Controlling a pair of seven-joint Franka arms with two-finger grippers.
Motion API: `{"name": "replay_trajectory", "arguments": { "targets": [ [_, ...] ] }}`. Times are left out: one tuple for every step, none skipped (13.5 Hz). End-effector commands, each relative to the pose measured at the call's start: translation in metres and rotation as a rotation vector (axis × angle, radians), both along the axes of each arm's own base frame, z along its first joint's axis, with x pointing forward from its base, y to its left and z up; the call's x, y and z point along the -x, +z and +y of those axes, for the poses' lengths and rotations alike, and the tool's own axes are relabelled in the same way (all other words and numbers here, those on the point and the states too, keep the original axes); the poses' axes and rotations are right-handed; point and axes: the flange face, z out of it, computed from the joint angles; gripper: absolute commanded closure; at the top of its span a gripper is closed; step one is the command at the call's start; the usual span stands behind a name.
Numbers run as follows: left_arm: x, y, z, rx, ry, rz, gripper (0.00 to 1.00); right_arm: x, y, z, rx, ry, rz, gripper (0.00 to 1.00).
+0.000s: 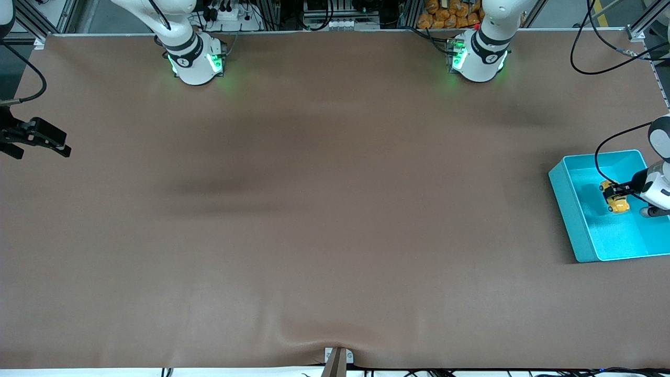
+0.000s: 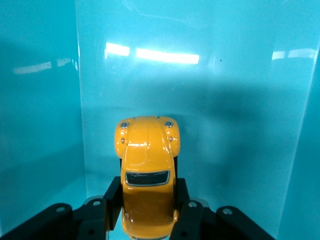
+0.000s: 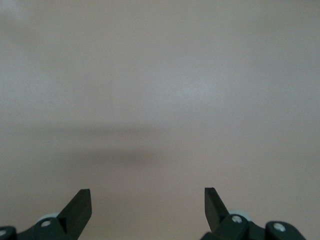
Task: Wind and store yellow beetle car
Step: 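Lift the car with the left gripper and lower it into the bin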
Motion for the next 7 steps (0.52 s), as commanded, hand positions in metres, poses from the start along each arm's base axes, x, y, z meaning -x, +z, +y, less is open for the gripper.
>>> {"name": "replay_trajectory", "arguments": {
  "targets": [
    [-0.005, -0.0079, 0.003, 0.001, -0.023, -0.019, 1.0, -0.0009, 0.0044, 0.0028, -0.01, -0.01, 0.001, 0.0],
    [-0.0065, -0.0127, 0.0034, 0.003, -0.022, -0.025, 1.0, -0.0009, 0.0044, 0.0028, -0.01, -0.01, 0.001, 0.0],
    [-0.008, -0.0158, 0.0045, 0.005, -0.021, -0.025, 1.0, -0.0009, 0.0051, 0.0028, -0.01, -0.01, 0.0, 0.0],
    [-0.0095, -0.0159, 0.0044, 0.005, -0.019, -0.027, 0.92, -0.0009, 0.0044, 0.0028, -0.01, -0.01, 0.001, 0.0],
    [-0.0091, -0.0165, 0.0041, 0.007, -0.018, -0.026, 0.6, -0.0009, 0.0051, 0.0029, -0.011, -0.01, 0.0, 0.0],
    [-0.0092, -0.0163, 0.0042, 0.007, -0.019, -0.028, 0.1, -0.0009, 0.0044, 0.0029, -0.011, -0.01, 0.001, 0.0],
    [-0.01, -0.014, 0.0025, 0.005, -0.023, -0.029, 0.0, -0.0009, 0.0044, 0.0029, -0.011, -0.01, 0.001, 0.0]
  ]
}}
